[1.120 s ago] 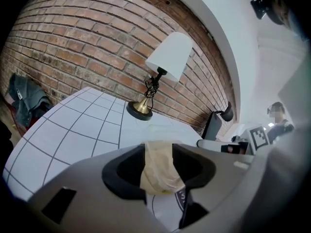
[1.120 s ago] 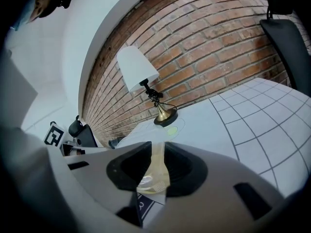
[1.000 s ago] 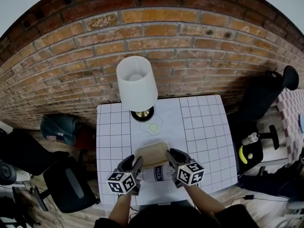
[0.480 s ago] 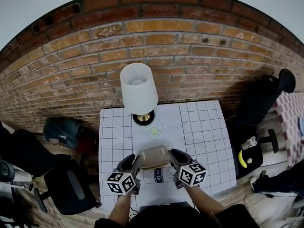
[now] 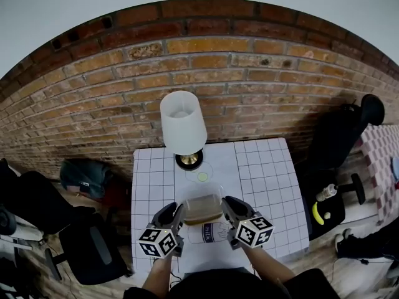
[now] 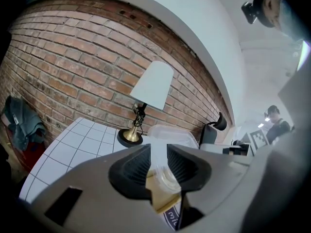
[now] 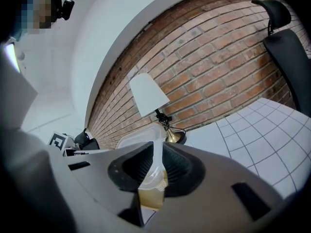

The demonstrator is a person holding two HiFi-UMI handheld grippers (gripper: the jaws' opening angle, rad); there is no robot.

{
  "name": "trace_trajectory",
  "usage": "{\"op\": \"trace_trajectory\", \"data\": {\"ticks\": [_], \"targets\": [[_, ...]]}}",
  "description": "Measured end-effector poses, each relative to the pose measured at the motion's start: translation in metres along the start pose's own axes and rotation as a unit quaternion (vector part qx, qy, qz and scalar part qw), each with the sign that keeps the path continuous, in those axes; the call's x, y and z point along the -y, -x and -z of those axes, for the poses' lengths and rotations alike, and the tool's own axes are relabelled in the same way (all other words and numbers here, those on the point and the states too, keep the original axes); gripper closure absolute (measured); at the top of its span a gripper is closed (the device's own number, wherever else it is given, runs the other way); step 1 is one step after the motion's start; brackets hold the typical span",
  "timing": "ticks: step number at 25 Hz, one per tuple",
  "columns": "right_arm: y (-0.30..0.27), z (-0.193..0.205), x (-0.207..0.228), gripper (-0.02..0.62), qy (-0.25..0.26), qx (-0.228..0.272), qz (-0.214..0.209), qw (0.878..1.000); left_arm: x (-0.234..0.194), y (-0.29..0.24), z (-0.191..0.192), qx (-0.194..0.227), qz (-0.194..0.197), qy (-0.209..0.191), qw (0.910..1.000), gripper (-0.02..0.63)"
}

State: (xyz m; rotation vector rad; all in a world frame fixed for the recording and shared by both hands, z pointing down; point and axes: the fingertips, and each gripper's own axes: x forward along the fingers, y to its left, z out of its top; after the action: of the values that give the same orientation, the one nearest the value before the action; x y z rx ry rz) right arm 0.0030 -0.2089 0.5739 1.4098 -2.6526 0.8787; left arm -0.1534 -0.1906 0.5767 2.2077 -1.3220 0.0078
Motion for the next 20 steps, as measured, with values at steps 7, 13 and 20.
{"op": "trace_trajectory", "data": {"ticks": [7, 13, 20], "targets": [[0.006, -0.022, -0.009, 0.577, 0.013, 0.028, -0.009, 0.999, 0.013, 0.009, -0.026, 0.030, 0.000, -0.027, 0.9992, 0.503], [0.011, -0.040, -0.017, 0.575, 0.016, 0.049, -0.016, 0.999, 0.020, 0.014, -0.037, 0.050, 0.003, -0.026, 0.9984, 0.506], [0.017, -0.056, -0.028, 0.577, 0.025, 0.065, -0.029, 0.997, 0.029, 0.022, -0.051, 0.075, 0.008, -0.031, 0.9967, 0.509]]}}
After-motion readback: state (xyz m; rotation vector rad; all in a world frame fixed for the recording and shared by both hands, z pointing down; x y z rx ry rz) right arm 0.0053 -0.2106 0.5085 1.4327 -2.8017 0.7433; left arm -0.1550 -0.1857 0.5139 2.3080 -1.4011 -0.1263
